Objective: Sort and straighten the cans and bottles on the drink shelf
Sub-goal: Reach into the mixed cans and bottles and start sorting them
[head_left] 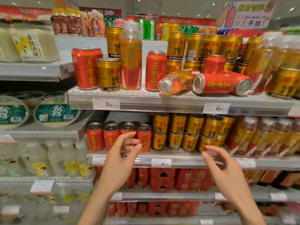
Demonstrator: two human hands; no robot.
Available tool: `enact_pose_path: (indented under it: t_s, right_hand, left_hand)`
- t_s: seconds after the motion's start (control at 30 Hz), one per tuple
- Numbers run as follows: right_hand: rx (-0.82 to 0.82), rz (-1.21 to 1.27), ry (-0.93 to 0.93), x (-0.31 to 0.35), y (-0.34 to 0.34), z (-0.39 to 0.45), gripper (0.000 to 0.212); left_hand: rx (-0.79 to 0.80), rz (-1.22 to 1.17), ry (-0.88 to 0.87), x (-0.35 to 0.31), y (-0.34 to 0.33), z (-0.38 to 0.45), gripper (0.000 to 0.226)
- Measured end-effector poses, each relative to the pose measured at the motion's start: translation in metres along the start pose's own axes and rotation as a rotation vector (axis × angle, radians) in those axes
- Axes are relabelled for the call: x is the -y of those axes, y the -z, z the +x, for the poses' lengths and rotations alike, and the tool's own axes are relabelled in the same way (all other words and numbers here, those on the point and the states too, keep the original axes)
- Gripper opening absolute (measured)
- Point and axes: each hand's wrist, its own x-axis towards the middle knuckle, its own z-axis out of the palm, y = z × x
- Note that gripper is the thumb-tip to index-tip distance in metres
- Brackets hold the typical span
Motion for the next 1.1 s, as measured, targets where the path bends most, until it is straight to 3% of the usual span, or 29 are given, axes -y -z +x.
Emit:
enact_pose_path:
  t_s: [0.23, 0.5, 0.73, 0.93, 1.1]
  right_hand:
    - [0.041, 0.011, 0.059, -0.017, 0.043, 0.035, 0.021]
    - [-0.009, 0.016, 0.148, 0.005, 0.055, 0.052, 0.021]
    - [-0.039, -0.1, 0.455, 0.075, 0.048, 0.091, 0.021]
    - [-0.037, -0.361, 0.746, 0.135, 0.031, 0.142, 0.029]
    - [0.121, -0.605, 0.862, 0.165, 0.018, 0.178, 0.043]
  left_hand:
    - [-0.034, 0.027, -0.016, -0.02, -0.05, 0.004, 0.032]
    - [-0.028, 0.057, -0.138, -0.04, -0.051, 0.029, 0.031]
    - [-0.02, 0.259, -0.345, -0.084, -0.03, 0.079, 0.036]
    - [-0.05, 0.554, -0.606, -0.116, -0.021, 0.144, 0.042]
    - [-0.042, 0.719, -0.705, -0.126, -0.015, 0.174, 0.05]
